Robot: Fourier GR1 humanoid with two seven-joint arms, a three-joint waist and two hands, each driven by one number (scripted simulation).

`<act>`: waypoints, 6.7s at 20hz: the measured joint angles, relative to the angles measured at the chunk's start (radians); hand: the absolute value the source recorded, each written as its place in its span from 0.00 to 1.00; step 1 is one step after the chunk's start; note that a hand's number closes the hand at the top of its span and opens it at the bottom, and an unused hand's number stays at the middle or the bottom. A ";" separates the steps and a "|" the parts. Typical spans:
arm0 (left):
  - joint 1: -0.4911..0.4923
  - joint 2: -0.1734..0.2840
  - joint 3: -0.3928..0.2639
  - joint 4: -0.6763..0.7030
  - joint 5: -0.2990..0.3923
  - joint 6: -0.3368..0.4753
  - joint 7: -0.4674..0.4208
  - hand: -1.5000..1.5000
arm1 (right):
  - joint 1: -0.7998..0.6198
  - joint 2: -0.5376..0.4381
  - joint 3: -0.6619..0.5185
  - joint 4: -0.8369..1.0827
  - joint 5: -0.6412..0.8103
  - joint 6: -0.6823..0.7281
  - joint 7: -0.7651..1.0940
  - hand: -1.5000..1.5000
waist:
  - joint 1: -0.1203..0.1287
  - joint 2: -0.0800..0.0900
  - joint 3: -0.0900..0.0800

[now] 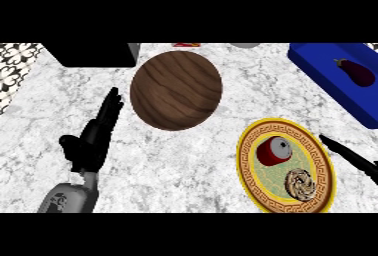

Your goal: Pick the cupcake from the plate and place it in the bowl

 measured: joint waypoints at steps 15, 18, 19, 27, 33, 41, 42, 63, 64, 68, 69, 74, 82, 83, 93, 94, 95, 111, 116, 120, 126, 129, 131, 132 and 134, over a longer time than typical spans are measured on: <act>0.013 -0.036 0.044 -0.018 -0.044 -0.037 0.014 0.50 | 0.019 0.161 -0.109 0.096 0.020 0.188 -0.126 0.00 | -0.004 -0.001 0.000; 0.005 -0.035 0.062 -0.009 -0.043 -0.056 0.013 0.50 | 0.019 0.190 -0.130 0.117 0.021 0.219 -0.131 0.00 | -0.004 -0.001 0.000; -0.001 -0.035 0.070 0.003 -0.043 -0.064 0.005 0.50 | 0.008 0.202 -0.134 0.118 0.015 0.229 -0.110 0.00 | -0.004 -0.001 0.000; 0.018 -0.053 0.082 -0.040 -0.068 -0.074 0.028 0.50 | 0.013 0.300 -0.137 0.167 0.087 0.264 -0.120 0.00 | -0.003 -0.001 0.000; 0.001 -0.074 0.098 -0.004 -0.083 -0.087 0.010 0.50 | -0.007 0.360 -0.135 0.245 0.183 0.255 -0.179 0.00 | -0.003 -0.001 0.000; 0.005 -0.065 0.116 -0.025 -0.076 -0.119 0.029 0.50 | -0.082 0.389 -0.110 0.381 0.378 0.139 -0.246 0.00 | 0.000 0.000 0.000; 0.007 -0.069 0.115 -0.023 -0.080 -0.117 0.022 0.50 | -0.106 0.386 -0.112 0.423 0.399 0.127 -0.265 0.00 | 0.000 0.000 0.000; 0.020 -0.092 0.114 -0.045 -0.111 -0.126 0.034 0.50 | -0.108 0.568 0.112 0.386 0.643 -0.036 -0.317 1.00 | 0.006 -0.007 -0.011; 0.019 -0.094 0.111 -0.044 -0.111 -0.127 0.035 0.50 | -0.113 0.602 0.146 0.377 0.637 -0.067 -0.272 1.00 | 0.012 -0.006 -0.011; 0.009 -0.106 0.095 -0.033 -0.111 -0.135 0.031 0.50 | -0.169 0.694 0.279 0.363 0.609 -0.209 -0.112 1.00 | 0.043 0.002 -0.004; 0.006 -0.108 0.092 -0.031 -0.111 -0.136 0.031 0.50 | -0.189 0.707 0.315 0.357 0.598 -0.254 -0.077 1.00 | 0.051 0.003 -0.003; -0.010 -0.117 0.081 -0.024 -0.111 -0.141 0.037 0.50 | -0.296 0.741 0.497 0.313 0.535 -0.506 0.054 1.00 | 0.077 0.002 0.001; -0.029 -0.125 0.075 -0.005 -0.119 -0.137 0.037 0.50 | -0.575 0.753 0.703 0.275 0.636 -0.876 0.328 1.00 | 0.082 -0.007 -0.003; -0.029 -0.125 0.075 0.000 -0.121 -0.136 0.035 0.50 | -0.621 0.754 0.712 0.274 0.655 -0.895 0.379 1.00 | 0.080 -0.008 -0.004; -0.050 -0.126 0.078 0.019 -0.130 -0.130 0.043 0.50 | -1.097 0.754 0.731 0.377 0.765 -0.952 0.906 1.00 | 0.082 -0.011 -0.006; -0.055 -0.126 0.078 0.021 -0.129 -0.131 0.045 0.50 | -1.148 0.753 0.722 0.399 0.764 -0.952 0.943 1.00 | 0.085 -0.009 -0.006; -0.058 -0.127 0.077 0.024 -0.131 -0.131 0.042 0.50 | -1.196 0.753 0.719 0.422 0.762 -0.952 0.979 1.00 | 0.089 -0.008 -0.006; -0.055 -0.131 0.086 0.034 -0.134 -0.126 0.020 0.50 | -1.646 0.751 0.697 0.967 0.623 -0.897 1.089 1.00 | 0.076 0.010 -0.004; -0.060 -0.129 0.092 0.034 -0.132 -0.127 0.018 0.50 | -1.628 0.752 0.724 1.110 0.596 -0.923 1.045 1.00 | 0.069 0.013 -0.003; -0.037 -0.133 0.090 0.012 -0.130 -0.124 0.024 0.50 | -1.599 0.753 0.721 1.207 0.584 -0.952 1.001 1.00 | 0.060 0.013 -0.002; -0.042 -0.118 0.106 0.007 -0.118 -0.140 0.027 0.50 | -1.523 0.754 0.705 1.328 0.561 -1.015 0.897 1.00 | 0.057 0.016 -0.001; -0.037 -0.122 0.097 -0.018 -0.125 -0.133 0.044 0.50 | -1.482 0.755 0.657 1.355 0.502 -1.012 0.819 1.00 | 0.057 0.017 0.000; -0.034 -0.125 0.093 -0.016 -0.126 -0.135 0.040 0.50 | -1.453 0.755 0.614 1.369 0.456 -1.021 0.762 0.00 | 0.059 0.019 0.000; -0.023 -0.121 0.091 -0.028 -0.125 -0.140 0.040 0.50 | -1.438 0.755 0.594 1.369 0.429 -1.013 0.732 0.00 | 0.061 0.020 0.000; -0.036 -0.117 0.100 -0.023 -0.124 -0.137 0.044 0.50 | -1.408 0.755 0.559 1.364 0.381 -0.994 0.658 0.00 | 0.058 0.020 0.000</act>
